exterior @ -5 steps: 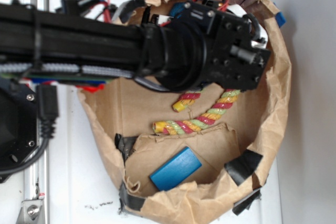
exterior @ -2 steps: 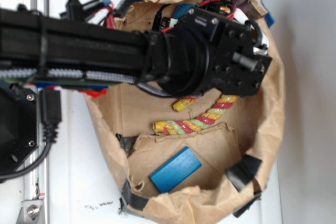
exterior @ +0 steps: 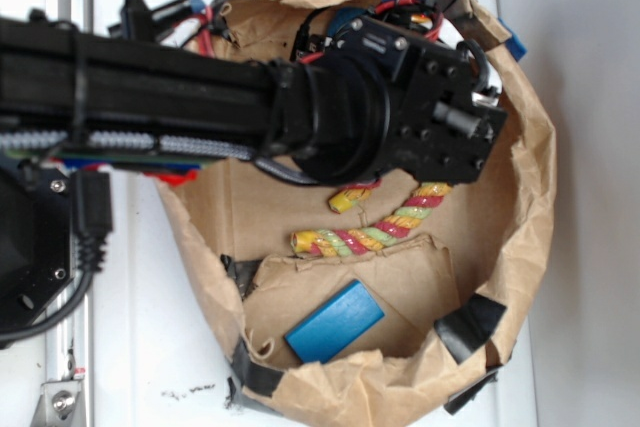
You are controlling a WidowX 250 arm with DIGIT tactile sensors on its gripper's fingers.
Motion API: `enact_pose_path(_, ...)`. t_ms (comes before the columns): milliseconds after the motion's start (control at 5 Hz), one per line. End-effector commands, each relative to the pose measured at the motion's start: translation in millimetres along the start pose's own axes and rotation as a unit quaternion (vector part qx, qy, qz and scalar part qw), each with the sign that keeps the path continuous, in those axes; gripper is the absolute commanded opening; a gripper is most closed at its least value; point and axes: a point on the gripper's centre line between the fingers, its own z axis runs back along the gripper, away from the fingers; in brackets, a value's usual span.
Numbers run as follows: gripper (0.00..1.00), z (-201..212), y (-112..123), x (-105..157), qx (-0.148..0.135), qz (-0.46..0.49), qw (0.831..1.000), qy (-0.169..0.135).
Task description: Grab the blue ball.
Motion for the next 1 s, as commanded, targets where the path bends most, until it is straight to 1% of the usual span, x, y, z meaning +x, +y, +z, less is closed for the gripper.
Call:
enact_pose_path(0,0.0,22,12,15,-0.037,0.012,0.999,-0.014)
enact_pose_path(200,0.0,38,16,17,-0.102,-0.094,0.99,-0.029)
enact_pose_path(400,0.0,85,49,10,-0.174,-0.191,0.965,-0.051)
enact_pose_path(600,0.0,119,71,7,-0.208,-0.31,0.926,-0.048)
enact_pose_path(800,0.0,134,83,8,-0.228,-0.424,0.876,-0.006)
